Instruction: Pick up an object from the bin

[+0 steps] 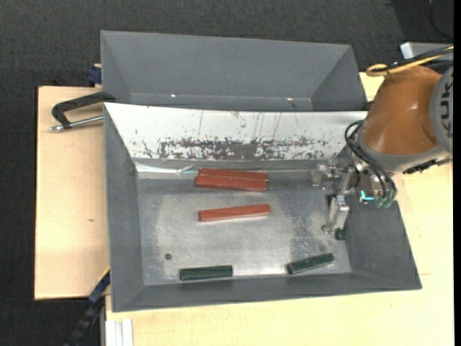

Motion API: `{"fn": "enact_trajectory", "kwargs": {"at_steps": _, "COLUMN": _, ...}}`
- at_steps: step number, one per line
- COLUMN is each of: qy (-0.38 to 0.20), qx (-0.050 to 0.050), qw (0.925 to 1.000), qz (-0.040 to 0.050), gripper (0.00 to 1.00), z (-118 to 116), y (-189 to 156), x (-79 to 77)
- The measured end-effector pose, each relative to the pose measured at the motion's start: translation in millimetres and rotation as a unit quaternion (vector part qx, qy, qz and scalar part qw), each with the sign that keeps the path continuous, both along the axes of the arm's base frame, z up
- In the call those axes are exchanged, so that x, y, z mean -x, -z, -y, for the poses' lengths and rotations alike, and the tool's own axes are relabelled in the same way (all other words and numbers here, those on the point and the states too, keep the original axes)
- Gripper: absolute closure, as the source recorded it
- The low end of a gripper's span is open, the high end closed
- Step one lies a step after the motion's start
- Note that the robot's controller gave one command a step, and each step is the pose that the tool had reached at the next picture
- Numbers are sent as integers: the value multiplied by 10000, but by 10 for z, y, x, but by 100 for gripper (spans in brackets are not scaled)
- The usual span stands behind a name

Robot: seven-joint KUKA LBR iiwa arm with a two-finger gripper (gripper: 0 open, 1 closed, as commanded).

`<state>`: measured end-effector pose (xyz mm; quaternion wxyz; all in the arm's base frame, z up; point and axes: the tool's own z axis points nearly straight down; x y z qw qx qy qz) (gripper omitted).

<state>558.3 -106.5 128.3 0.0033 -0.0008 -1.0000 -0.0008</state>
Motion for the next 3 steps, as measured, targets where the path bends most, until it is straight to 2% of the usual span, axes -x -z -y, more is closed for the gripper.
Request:
{"fn": "enact_trajectory", "kwargs": {"at_steps": 1, "qy": -6, "qx": 6, "qw": 10000, "qz": 40, "gripper": 0, "z": -3, "y": -43, "x": -21}}
{"fn": "enact_trajectory", "kwargs": {"at_steps": 2, "qy": 87, "qx": 4, "qw": 10000, "qz": 43, "gripper": 0, "z": -186, "y": -63, "x": 404}}
{"fn": "enact_trajectory", "kwargs": {"at_steps": 3, "qy": -784, "qx": -2, "qw": 9969, "qz": 46, "gripper": 0, "z": 97, "y": -13, "x": 514}}
